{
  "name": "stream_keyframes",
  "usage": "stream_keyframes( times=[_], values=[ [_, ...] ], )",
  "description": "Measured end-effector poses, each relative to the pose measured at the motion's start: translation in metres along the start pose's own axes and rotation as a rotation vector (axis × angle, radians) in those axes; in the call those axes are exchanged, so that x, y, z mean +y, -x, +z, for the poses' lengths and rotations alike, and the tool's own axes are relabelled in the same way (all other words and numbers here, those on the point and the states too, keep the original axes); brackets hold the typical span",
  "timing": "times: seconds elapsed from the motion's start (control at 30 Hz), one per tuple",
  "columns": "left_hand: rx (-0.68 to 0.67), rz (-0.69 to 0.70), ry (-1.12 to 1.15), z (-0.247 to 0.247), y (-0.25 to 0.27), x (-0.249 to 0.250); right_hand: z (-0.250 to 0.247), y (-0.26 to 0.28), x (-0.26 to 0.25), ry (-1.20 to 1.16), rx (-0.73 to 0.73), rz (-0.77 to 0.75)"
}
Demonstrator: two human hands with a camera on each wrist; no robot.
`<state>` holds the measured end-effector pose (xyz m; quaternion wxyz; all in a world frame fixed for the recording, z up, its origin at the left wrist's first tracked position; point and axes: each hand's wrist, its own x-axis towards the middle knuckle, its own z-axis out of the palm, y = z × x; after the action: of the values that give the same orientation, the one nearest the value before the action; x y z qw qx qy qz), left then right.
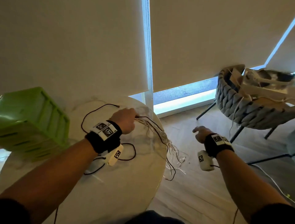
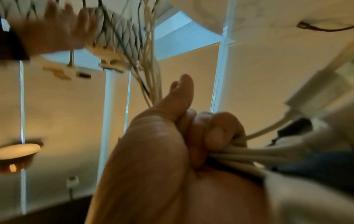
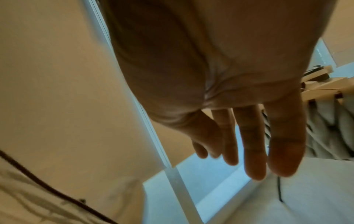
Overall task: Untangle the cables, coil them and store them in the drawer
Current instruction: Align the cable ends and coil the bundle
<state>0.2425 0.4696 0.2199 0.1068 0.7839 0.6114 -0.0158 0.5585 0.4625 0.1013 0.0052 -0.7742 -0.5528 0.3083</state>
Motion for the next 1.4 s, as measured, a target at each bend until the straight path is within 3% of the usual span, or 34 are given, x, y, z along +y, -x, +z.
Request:
stream_keyframes(
  times=[0.1,0.17,0.3,0.47,0.57,0.63,0.7,0.73,0.83,0.9,0.93,1.0,1.07,1.13,1.27,1.3,1.4],
  values=[
    [0.003,0.003,-0.155,0.013,0.003,0.003,-0.011,0.01,-0.035,-0.187,0.072,-0.189],
    [0.008,0.026,-0.208,0.015,0.002,0.005,-0.005,0.031,-0.073,-0.305,-0.008,-0.394],
    [0.004,0.128,-0.337,0.007,0.005,0.013,0.023,0.063,-0.153,-0.303,-0.145,-0.703],
    [0.129,0.182,-0.311,-0.003,0.02,-0.013,0.037,0.077,-0.197,-0.329,-0.274,-0.666],
    [0.268,0.191,-0.176,0.005,0.03,-0.059,0.052,0.082,-0.211,-0.291,-0.218,-0.678],
    [0.408,0.134,-0.022,0.012,0.046,-0.094,0.063,0.08,-0.217,-0.358,-0.173,-0.623],
    [0.495,0.02,0.374,0.015,0.07,-0.114,0.072,0.078,-0.223,-0.445,-0.128,-0.541],
    [0.476,-0.081,0.631,0.016,0.081,-0.118,0.077,0.079,-0.227,-0.478,-0.107,-0.506],
    [0.141,-0.442,1.219,0.024,0.093,-0.116,0.092,0.092,-0.245,-0.468,-0.087,-0.509],
    [-0.093,-0.512,1.49,0.041,0.092,-0.117,0.102,0.105,-0.258,-0.38,-0.091,-0.601],
    [-0.149,-0.493,1.662,0.05,0.09,-0.118,0.109,0.109,-0.262,-0.306,-0.098,-0.656],
    [-0.105,-0.483,1.997,0.06,0.086,-0.122,0.122,0.121,-0.267,-0.158,-0.117,-0.765],
    [0.026,-0.503,2.28,0.059,0.086,-0.129,0.131,0.129,-0.269,-0.034,-0.123,-0.821],
    [0.083,-0.465,2.409,0.053,0.093,-0.139,0.132,0.137,-0.276,0.061,-0.175,-0.823],
    [0.144,-0.484,2.339,0.05,0.109,-0.153,0.128,0.136,-0.283,0.122,-0.427,-0.79],
    [0.151,-0.488,2.293,0.05,0.113,-0.156,0.125,0.136,-0.286,0.032,-0.489,-0.768],
    [0.035,-0.425,2.129,0.052,0.13,-0.164,0.117,0.145,-0.303,-0.625,-0.545,-0.577]
  ],
)
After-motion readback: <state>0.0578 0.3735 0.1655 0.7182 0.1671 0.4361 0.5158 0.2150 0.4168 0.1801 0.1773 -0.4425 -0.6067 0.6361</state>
